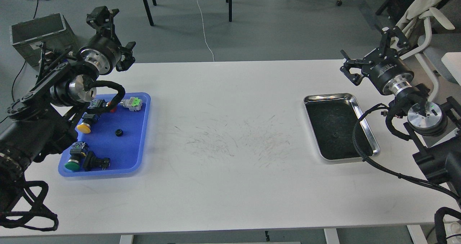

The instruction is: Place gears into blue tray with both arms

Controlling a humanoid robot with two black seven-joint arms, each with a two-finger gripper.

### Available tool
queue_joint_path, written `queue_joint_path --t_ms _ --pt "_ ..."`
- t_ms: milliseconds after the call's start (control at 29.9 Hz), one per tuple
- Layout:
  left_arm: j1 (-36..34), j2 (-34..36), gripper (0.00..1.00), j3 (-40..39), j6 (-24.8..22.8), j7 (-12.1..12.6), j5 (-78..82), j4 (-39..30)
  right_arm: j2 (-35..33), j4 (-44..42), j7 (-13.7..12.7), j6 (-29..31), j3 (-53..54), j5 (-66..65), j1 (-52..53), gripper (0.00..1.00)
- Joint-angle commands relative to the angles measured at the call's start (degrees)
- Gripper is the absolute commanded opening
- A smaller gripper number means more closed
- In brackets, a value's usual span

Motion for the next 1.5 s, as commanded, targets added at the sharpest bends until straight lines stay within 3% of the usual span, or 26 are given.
queue_joint_path --t_ms 0,100,367,568,668,935,1102,1470 --pt "0.8 -1.6 0.98 -0.1 -2.3 -1.1 -1.7 1.1 0.0 0.0 -0.1 0.2 0.1 0.0 -0.6 0.99" --pt "1.5 -2.1 0.98 -1.1 -4.5 -1.6 -2.8 1.3 0.0 0.1 -0.2 0.4 0.4 0.0 -1.2 0.99" --pt "2.3 -2.4 0.98 -2.0 -4.8 -2.3 -3.4 0.7 -3.4 1.5 -0.8 1.9 -2.0 -0.1 -1.5 0.99" --pt "2.7 -2.4 0.98 -2.0 -4.8 -2.3 -3.4 0.5 -13.8 4.7 -3.0 3.0 -18.0 -3.2 4.4 0.99" --pt "2.7 -2.4 0.98 -2.0 -4.8 -2.4 -3.4 0.5 -18.4 7.5 -4.5 2.9 -30.5 -12.4 11.2 0.99" --pt "2.7 -2.3 0.98 -1.5 -4.7 -3.2 -3.4 0.5 -28.0 18.8 -4.7 3.0 -53.4 -49.0 21.1 0.99" --pt "2.6 -2.3 0.98 -1.4 -4.6 -3.2 -3.4 0.4 -28.2 17.6 -4.5 2.7 -62.5 -69.4 21.8 0.99" --pt "2.4 -2.2 0.98 -1.2 -4.3 -3.2 -3.3 0.4 -18.4 9.3 -4.6 -0.8 -69.5 -70.7 20.6 0.92"
